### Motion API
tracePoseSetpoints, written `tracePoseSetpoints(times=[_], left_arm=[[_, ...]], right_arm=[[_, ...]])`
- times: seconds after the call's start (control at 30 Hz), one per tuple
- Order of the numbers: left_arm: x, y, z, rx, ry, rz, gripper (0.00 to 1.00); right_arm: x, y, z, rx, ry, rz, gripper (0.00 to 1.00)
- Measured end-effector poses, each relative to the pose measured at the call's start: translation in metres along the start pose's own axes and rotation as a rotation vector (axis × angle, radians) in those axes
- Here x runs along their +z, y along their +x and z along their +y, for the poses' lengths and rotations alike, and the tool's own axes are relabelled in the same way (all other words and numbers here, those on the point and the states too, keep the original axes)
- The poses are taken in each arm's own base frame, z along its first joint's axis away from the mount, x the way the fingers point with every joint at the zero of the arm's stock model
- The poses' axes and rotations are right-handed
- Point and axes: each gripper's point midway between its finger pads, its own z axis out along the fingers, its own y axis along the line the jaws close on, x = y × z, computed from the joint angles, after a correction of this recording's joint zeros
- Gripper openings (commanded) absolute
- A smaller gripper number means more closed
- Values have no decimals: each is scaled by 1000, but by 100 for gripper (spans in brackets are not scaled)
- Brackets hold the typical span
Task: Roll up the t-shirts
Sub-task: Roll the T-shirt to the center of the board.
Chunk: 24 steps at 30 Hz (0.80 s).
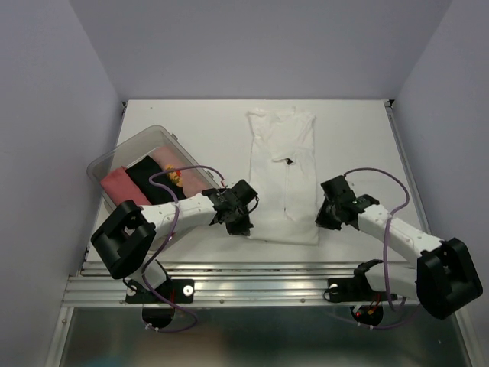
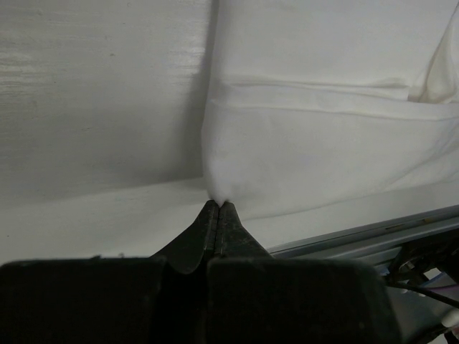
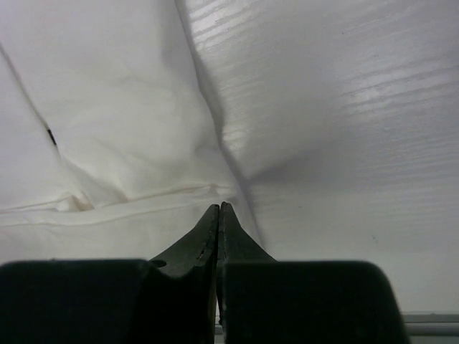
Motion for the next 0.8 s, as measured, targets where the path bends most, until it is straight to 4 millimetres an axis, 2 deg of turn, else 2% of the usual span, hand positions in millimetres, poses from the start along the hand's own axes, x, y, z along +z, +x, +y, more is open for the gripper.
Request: tracePoseSetpoints(times=[0.1,0.13,0.27,0.47,0.57,0.8], left_arm=[[0,0,0,0,0,0,0],[0,0,0,0,0,0,0],[0,0,0,0,-1,0,0],[0,0,0,0,-1,0,0],[1,0,1,0,-4,2,0],[3,1,2,0,-12,5,0]], right_arm=[[-16,-8,1,19,-30,-53,30],[-22,-10,3,28,-53,-71,47],[-29,-2,5,68,-99,-59,49],[-15,32,-14,110,-61,49,43],[-13,42,-16,119,-62,88,43],[-13,49,-16,121,-67,122,39]])
